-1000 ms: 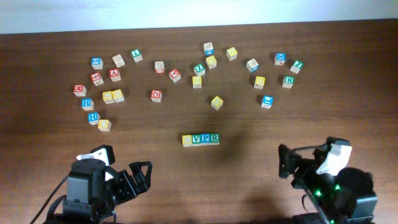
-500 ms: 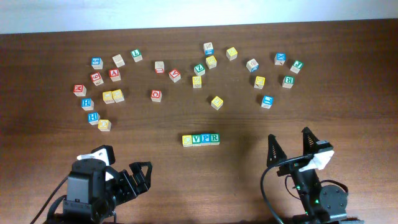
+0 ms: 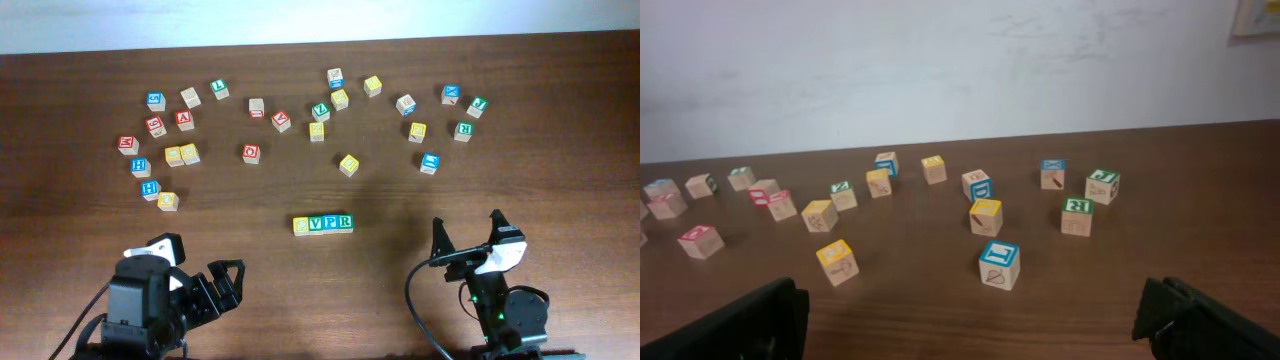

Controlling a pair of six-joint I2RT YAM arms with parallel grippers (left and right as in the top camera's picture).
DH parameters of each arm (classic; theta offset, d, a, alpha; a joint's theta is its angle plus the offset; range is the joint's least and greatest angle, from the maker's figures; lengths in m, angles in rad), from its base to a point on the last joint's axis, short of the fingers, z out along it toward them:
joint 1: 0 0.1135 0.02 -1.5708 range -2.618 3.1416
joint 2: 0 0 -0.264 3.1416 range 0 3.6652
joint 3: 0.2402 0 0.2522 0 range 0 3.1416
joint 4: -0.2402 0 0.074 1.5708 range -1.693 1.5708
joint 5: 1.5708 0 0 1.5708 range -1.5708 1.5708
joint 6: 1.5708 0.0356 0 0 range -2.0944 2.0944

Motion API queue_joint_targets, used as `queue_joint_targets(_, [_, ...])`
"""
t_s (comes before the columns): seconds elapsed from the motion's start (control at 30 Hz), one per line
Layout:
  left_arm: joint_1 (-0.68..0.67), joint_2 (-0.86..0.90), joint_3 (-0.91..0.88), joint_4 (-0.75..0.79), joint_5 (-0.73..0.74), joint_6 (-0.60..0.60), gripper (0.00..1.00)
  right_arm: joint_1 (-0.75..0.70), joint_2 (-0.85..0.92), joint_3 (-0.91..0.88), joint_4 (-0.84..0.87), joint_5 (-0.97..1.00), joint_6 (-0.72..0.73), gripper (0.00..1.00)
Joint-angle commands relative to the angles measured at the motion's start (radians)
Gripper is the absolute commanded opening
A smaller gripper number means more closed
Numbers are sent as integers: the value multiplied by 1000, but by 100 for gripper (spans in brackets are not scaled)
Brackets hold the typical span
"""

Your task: Spell out CVPR

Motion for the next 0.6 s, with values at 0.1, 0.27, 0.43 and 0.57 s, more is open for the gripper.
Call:
queue_joint_targets(0.1, [5, -5, -4, 2, 0, -10, 99, -6, -11, -5, -13, 41, -10, 98])
queue_joint_targets(0.27, [5, -5, -4, 2, 0, -10, 99, -6, -11, -5, -13, 35, -29, 98])
queue_joint_targets(0.43, [5, -5, -4, 2, 0, -10, 99, -6, -11, -5, -14, 37, -55, 98])
queue_joint_targets(0.57, [5, -5, -4, 2, 0, -10, 99, -6, -11, -5, -15, 38, -55, 98])
